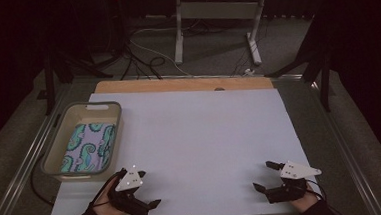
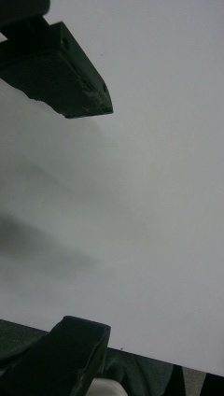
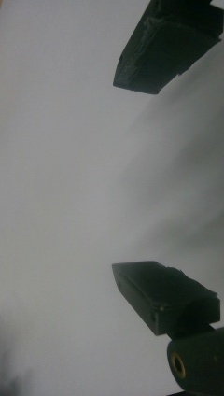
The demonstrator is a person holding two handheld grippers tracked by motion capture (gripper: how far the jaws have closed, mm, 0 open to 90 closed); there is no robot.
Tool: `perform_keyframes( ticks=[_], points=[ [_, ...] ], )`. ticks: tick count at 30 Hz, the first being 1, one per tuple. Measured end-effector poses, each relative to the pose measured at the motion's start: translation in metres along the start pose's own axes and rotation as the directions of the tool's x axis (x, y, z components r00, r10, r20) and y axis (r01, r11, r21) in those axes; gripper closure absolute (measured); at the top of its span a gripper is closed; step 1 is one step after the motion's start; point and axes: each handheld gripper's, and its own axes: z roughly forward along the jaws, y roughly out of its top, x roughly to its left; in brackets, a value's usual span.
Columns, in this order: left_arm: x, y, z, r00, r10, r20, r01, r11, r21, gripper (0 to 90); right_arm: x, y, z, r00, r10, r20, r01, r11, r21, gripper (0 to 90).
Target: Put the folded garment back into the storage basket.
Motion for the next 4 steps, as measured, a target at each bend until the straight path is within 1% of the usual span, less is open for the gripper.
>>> perform_keyframes(
  ticks=[4],
  points=[
    [0.0000,0.0004,-0.0002,1.0000,0.002,0.000,-0.002,1.0000,0.001,0.0,-0.0008,-0.0008,0.0005,1.0000,0.009,0.000,-0.009,1.000,0.005,9.5]
  ],
)
